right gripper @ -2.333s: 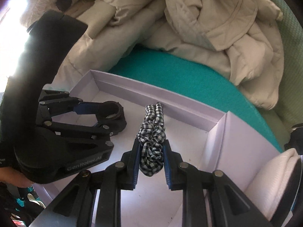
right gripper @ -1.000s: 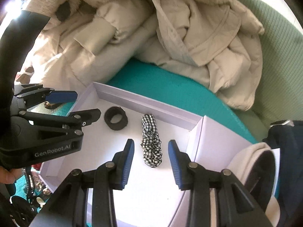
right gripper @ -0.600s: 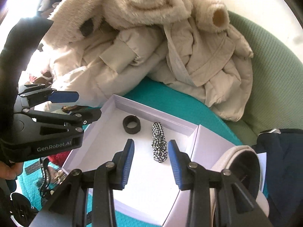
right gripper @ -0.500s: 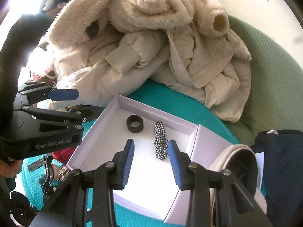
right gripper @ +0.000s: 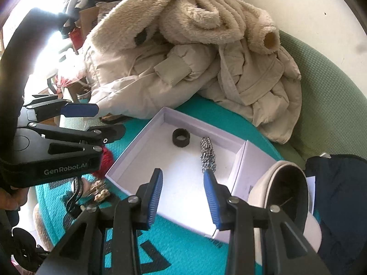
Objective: Organize objects
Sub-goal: 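Withdraw both tools from the box back toward the remaining items, then grasp the yellow claw clip with the right tool while the left tool grasps the black claw clip, then lift both claw clips off the mat in the closed tools, then carry both claw clips toward the white box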
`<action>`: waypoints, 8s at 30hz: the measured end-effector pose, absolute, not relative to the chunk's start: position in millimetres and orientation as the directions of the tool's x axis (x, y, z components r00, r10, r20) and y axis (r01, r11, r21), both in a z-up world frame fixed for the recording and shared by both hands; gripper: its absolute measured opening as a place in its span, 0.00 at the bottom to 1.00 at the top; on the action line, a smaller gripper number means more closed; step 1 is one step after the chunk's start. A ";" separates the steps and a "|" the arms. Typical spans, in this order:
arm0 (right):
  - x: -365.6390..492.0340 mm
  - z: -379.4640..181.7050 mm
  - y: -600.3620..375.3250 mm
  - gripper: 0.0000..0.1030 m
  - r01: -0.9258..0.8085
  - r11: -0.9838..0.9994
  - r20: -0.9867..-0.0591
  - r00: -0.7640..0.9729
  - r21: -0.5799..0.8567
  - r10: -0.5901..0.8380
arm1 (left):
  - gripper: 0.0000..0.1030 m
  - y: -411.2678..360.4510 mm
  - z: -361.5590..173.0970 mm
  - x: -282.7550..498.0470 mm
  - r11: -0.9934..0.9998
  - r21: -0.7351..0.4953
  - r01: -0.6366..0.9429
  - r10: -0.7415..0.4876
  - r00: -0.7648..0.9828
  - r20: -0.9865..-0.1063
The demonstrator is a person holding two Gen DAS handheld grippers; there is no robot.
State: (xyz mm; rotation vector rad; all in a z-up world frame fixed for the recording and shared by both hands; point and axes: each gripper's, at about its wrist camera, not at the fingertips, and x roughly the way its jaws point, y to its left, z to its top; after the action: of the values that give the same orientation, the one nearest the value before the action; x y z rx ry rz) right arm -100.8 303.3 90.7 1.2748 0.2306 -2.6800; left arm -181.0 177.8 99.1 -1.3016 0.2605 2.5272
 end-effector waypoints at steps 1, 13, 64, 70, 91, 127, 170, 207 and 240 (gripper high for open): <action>-95.9 89.8 301.2 0.36 0.219 -0.974 -0.779 -0.621 -0.066 -0.087 | 0.53 176.4 98.2 -176.4 -0.943 0.028 -0.331 0.169 -0.551 -0.817; -53.5 66.3 280.9 0.36 0.260 -0.964 -0.793 -0.597 -0.047 -0.122 | 0.53 153.6 64.8 -127.5 -0.948 -0.006 -0.317 0.177 -0.513 -0.840; -18.8 -40.4 197.6 0.54 0.474 -0.878 -0.802 -0.497 0.069 -0.331 | 0.53 24.5 -51.2 -35.0 -0.972 -0.202 -0.120 0.235 -0.462 -0.855; -27.6 -47.3 203.5 0.54 0.482 -0.874 -0.806 -0.492 0.063 -0.329 | 0.53 33.5 -49.0 -47.9 -0.965 -0.208 -0.161 0.261 -0.475 -0.841; -40.1 -67.5 209.8 0.14 0.483 -0.872 -0.842 -0.434 0.084 -0.321 | 0.21 45.3 -66.9 -83.0 -0.963 -0.232 -0.140 0.271 -0.488 -0.829; 12.0 -60.0 245.5 0.44 0.440 -0.893 -0.815 -0.480 0.097 -0.324 | 0.27 87.4 -92.0 -54.6 -0.951 -0.231 -0.204 0.294 -0.378 -0.878; 31.3 -29.3 231.1 0.19 0.503 -0.864 -0.786 -0.526 0.020 -0.324 | 0.22 86.0 -36.1 -14.3 -0.965 -0.120 -0.234 0.223 -0.488 -0.844; 42.5 13.5 238.1 0.19 0.420 -0.907 -0.755 -0.591 0.011 -0.283 | 0.22 114.5 -1.7 -4.5 -0.926 -0.091 -0.366 0.273 -0.484 -0.831; -67.8 25.6 282.3 0.19 0.303 -0.953 -0.736 -0.644 0.003 -0.207 | 0.22 185.0 7.5 -132.8 -0.841 -0.080 -0.534 0.346 -0.420 -0.839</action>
State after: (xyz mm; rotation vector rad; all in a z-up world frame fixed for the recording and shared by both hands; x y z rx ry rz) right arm -67.8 282.3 25.6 1.1484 0.1745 -2.6126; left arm -132.8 185.0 7.5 -1.2711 0.2701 2.2622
